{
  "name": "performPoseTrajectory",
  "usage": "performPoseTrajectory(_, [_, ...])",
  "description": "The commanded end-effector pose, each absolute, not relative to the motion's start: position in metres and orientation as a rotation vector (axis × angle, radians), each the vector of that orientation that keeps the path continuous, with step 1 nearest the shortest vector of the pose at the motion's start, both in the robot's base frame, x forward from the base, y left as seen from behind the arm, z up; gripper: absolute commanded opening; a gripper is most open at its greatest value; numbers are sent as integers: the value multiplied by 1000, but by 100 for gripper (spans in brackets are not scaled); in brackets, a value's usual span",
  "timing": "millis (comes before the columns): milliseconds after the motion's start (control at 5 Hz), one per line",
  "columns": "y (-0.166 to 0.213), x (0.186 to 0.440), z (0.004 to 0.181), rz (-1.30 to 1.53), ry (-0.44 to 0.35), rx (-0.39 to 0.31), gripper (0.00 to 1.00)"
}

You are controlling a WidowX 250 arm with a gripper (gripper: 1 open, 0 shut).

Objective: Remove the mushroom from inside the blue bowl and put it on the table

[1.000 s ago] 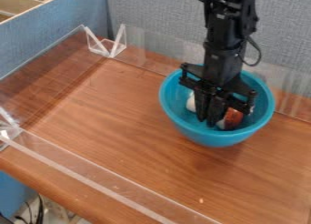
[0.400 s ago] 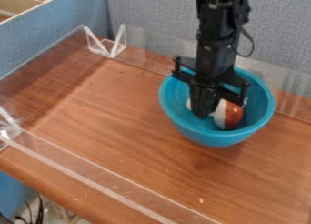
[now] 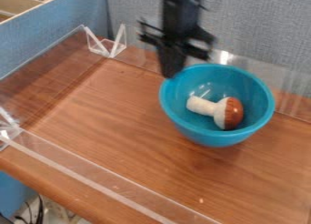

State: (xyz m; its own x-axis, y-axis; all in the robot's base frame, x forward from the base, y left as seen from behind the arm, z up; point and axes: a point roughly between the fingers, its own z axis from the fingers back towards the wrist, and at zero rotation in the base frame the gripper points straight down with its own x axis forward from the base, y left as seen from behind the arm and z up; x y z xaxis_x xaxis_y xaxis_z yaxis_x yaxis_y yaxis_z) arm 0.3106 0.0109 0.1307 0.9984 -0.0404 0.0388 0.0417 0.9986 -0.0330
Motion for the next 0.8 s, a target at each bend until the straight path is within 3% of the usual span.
performPoseTrajectory(0, [48,308,145,4,-89,-20,0])
performPoseTrajectory(200, [38,311,131,-18,-62,-22,100])
performPoseTrajectory(600, [12,318,123,-67,-64,-32,100])
